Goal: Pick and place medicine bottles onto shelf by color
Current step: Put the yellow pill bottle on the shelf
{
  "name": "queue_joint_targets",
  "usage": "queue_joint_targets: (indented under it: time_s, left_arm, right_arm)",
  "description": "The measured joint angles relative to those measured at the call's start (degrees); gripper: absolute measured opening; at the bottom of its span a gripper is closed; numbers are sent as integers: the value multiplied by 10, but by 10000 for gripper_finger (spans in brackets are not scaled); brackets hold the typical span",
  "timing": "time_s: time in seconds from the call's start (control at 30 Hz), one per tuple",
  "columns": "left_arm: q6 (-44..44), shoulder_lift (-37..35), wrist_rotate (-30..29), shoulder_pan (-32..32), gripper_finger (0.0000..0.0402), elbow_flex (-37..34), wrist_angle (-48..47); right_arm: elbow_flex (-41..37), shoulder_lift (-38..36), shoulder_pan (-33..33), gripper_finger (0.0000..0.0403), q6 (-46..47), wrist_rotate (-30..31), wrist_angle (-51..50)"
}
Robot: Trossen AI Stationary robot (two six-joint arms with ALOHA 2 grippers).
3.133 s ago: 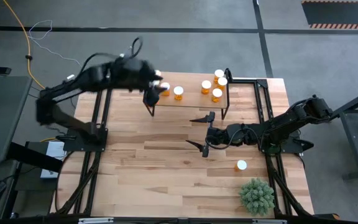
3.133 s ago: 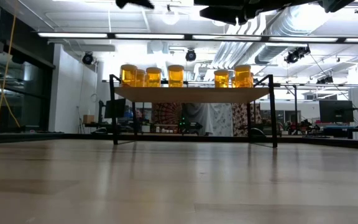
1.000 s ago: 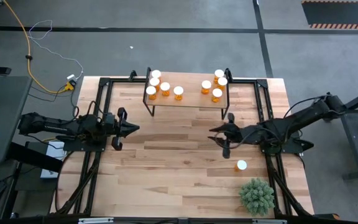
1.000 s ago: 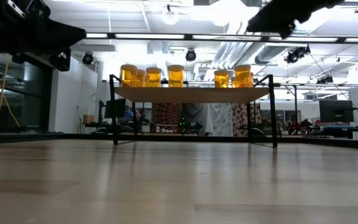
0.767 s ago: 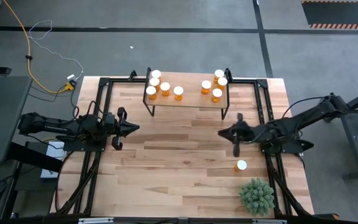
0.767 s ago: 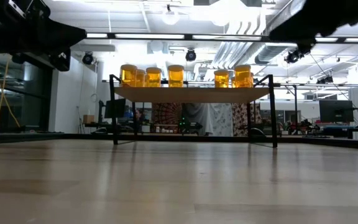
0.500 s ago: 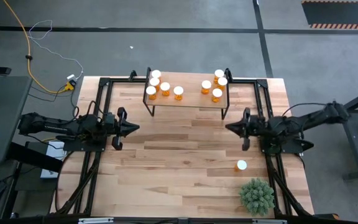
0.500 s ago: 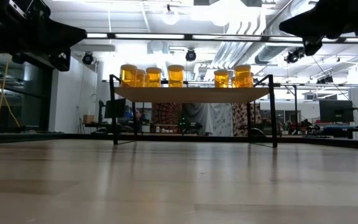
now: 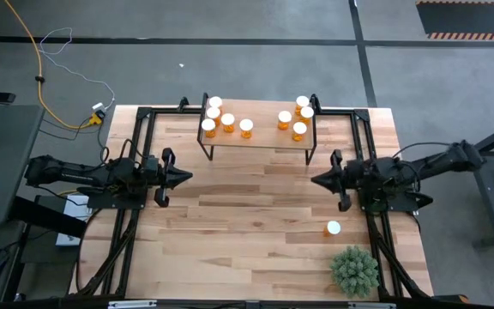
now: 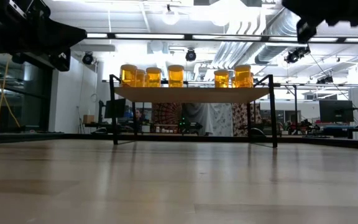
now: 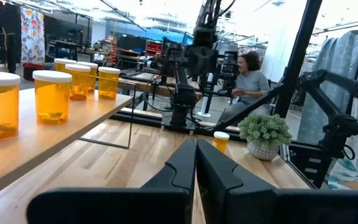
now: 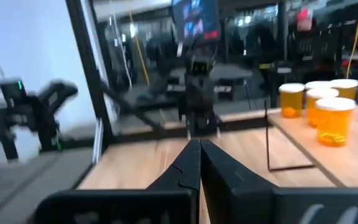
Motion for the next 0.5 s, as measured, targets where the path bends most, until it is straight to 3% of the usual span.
queue_joint_targets:
  time_s: [0.1,0.23,0.5]
  left_arm:
    - [0,0,0,0,3,0,0]
    - [0,0,0,0,3,0,0]
    - [0,0,0,0,3,0,0]
  right_arm:
    - [66,59,34,0,-10,42,-64]
    - [179,129,63,0,51,97,-259]
    - [387,275,80,22,294,58,-594]
